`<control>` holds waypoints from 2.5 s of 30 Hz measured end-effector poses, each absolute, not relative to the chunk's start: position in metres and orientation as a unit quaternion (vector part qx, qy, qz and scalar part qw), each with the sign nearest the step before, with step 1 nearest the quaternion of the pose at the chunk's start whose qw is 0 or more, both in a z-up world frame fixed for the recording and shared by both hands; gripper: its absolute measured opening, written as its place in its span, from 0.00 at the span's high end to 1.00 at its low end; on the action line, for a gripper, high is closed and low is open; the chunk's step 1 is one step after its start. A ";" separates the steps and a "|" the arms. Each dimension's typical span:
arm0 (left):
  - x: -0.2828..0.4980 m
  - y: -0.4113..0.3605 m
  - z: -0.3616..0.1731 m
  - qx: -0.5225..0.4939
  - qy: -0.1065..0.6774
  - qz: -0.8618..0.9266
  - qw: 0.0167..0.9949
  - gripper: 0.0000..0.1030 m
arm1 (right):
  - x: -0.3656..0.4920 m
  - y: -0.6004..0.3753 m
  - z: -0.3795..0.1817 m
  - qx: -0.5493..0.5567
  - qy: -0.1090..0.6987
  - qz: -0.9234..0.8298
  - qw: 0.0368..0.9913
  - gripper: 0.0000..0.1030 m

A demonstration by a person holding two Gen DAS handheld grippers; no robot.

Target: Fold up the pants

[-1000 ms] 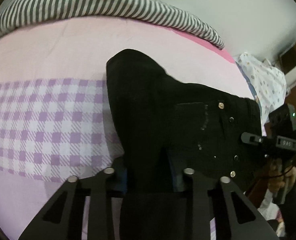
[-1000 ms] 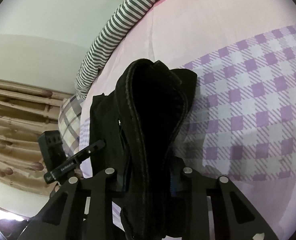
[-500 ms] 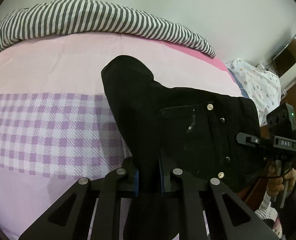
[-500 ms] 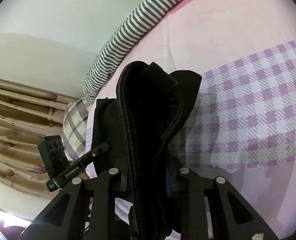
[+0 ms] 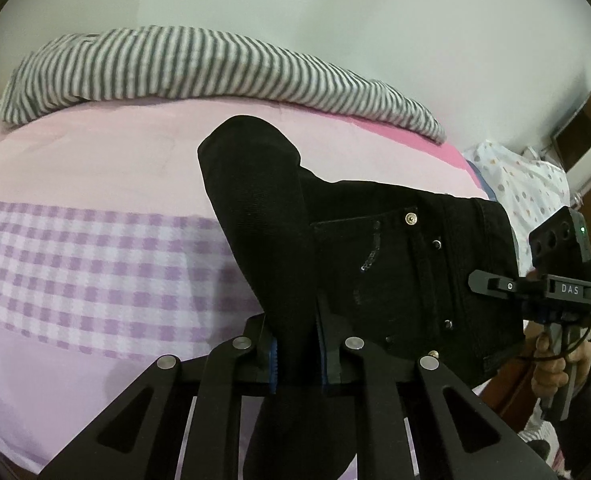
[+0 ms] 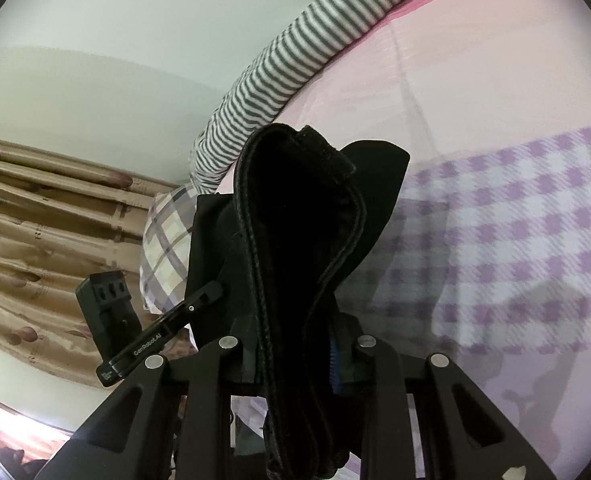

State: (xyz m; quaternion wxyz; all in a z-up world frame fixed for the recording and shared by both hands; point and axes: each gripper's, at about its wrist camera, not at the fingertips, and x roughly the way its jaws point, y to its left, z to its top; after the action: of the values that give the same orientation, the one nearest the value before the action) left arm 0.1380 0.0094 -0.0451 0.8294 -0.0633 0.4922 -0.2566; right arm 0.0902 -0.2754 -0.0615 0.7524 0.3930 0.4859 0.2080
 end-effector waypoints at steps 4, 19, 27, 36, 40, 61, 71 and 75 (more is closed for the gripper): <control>0.151 0.034 -0.037 -0.068 0.485 -0.239 0.839 0.86 | 0.109 -0.256 -0.059 0.390 0.487 0.224 0.749 0.78; 0.213 0.110 -0.025 -0.081 0.476 -0.184 0.856 0.86 | 0.200 -0.185 -0.063 0.378 0.503 0.263 0.731 0.78; 0.249 0.136 -0.035 -0.086 0.481 -0.162 0.857 0.86 | 0.238 -0.158 -0.076 0.377 0.516 0.272 0.720 0.78; 0.282 0.158 -0.053 -0.080 0.495 -0.142 0.854 0.86 | 0.262 -0.140 -0.097 0.385 0.529 0.265 0.708 0.78; 0.292 0.164 -0.074 -0.082 0.508 -0.130 0.848 0.84 | 0.266 -0.142 -0.105 0.359 0.533 0.245 0.726 0.77; 0.294 0.170 -0.111 -0.063 0.507 -0.041 0.859 0.36 | 0.252 -0.119 -0.102 0.153 0.520 0.129 0.830 0.37; 0.245 0.157 -0.063 -0.011 0.473 -0.017 0.881 0.23 | 0.218 -0.109 -0.076 0.088 0.501 0.078 0.857 0.28; 0.216 0.154 -0.045 -0.007 0.461 -0.012 0.887 0.20 | 0.196 -0.101 -0.064 0.075 0.488 0.071 0.867 0.27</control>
State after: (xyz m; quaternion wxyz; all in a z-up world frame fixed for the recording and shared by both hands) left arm 0.2159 0.1536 -0.0451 0.8875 -0.0074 0.4606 -0.0116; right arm 0.1956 -0.1009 -0.0638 0.8666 0.0755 0.4882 0.0710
